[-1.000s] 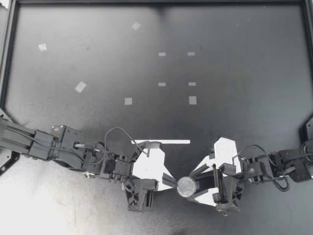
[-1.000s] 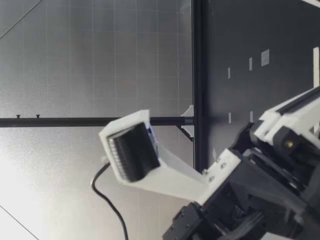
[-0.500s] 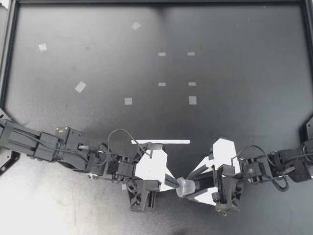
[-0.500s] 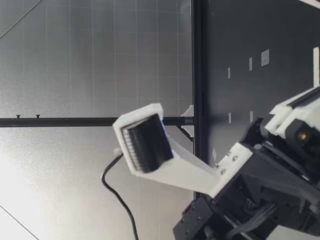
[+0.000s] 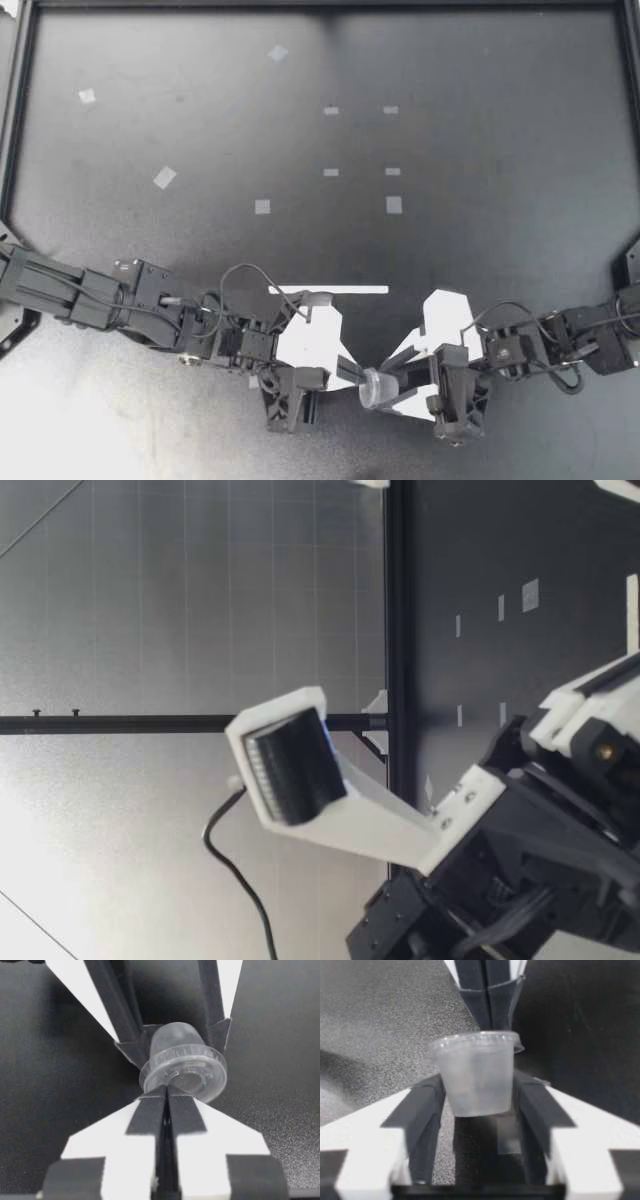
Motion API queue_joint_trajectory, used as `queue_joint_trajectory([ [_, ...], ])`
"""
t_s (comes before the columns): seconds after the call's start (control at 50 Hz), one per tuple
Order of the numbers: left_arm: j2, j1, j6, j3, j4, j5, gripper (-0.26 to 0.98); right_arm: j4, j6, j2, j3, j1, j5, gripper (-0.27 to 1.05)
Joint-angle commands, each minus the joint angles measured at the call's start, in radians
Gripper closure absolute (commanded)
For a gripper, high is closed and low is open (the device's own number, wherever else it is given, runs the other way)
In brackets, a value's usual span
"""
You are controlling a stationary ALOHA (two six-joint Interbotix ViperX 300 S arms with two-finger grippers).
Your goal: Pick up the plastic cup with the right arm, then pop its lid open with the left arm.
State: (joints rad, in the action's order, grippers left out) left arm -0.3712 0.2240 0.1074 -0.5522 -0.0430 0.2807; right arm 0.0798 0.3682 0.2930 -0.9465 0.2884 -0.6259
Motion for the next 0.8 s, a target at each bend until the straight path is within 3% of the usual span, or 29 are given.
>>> queue_joint_trajectory([
  [0.0, 0.018, 0.003, 0.002, 0.017, -0.002, 0.005, 0.69, -0.008, 0.002, -0.02, 0.006, 0.005, 0.021, 0.36],
  [0.14, 0.023, 0.003, 0.002, 0.015, -0.002, 0.002, 0.69, -0.012, 0.002, -0.032, -0.003, 0.005, 0.026, 0.47],
  [0.32, 0.114, 0.003, -0.003, -0.028, -0.002, -0.003, 0.69, -0.015, -0.003, -0.071, -0.026, 0.006, 0.002, 0.49],
  [0.42, 0.199, 0.003, 0.012, -0.094, -0.015, 0.098, 0.69, -0.015, -0.043, -0.158, -0.1, 0.005, -0.104, 0.49],
  [0.5, 0.225, 0.003, 0.067, -0.15, -0.064, 0.23, 0.66, -0.014, -0.083, -0.236, -0.166, 0.005, -0.233, 0.49],
  [0.62, 0.219, 0.014, 0.307, -0.221, -0.069, 0.413, 0.52, -0.014, -0.19, -0.302, -0.235, 0.005, -0.439, 0.49],
  [0.7, 0.216, 0.014, 0.56, -0.25, -0.069, 0.517, 0.35, -0.012, -0.282, -0.298, -0.252, 0.005, -0.506, 0.49],
  [0.78, 0.216, 0.014, 0.842, -0.272, -0.067, 0.627, 0.1, 0.002, -0.374, -0.278, -0.247, 0.005, -0.514, 0.49],
])
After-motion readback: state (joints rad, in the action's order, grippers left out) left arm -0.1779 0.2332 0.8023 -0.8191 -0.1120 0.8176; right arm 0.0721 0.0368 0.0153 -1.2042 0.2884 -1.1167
